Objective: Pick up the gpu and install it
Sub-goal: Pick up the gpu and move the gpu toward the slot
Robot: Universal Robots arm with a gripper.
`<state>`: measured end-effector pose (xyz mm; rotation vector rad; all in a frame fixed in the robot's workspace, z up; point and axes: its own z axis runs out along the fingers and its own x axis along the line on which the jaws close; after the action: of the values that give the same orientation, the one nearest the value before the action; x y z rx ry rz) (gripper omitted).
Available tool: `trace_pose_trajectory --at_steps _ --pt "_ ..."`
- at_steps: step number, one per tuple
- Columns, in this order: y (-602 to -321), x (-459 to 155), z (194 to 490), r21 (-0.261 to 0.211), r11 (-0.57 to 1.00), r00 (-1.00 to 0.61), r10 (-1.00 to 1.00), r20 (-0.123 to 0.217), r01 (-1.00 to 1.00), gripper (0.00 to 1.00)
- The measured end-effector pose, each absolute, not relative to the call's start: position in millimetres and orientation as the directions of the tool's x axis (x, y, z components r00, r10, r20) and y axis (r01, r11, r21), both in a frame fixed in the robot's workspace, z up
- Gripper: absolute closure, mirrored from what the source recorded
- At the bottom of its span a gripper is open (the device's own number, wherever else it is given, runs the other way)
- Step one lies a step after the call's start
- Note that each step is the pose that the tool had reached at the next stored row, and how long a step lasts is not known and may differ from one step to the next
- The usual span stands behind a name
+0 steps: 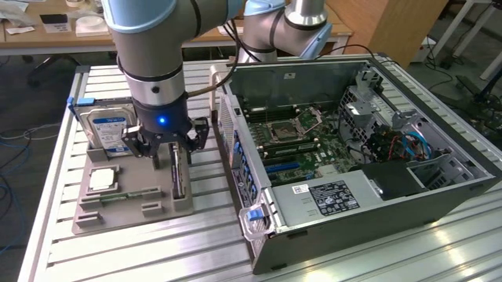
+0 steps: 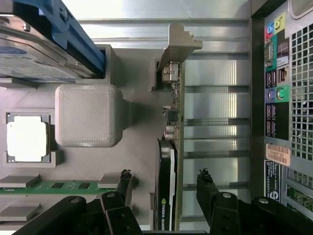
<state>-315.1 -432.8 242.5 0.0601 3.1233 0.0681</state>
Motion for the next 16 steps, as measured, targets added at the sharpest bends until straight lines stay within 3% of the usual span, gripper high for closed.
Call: trace_pose_trajectory --at_steps 16 --pt "-431 -315 220 0.043 0.998 -0.999 0.044 -0.016 0.043 0.35"
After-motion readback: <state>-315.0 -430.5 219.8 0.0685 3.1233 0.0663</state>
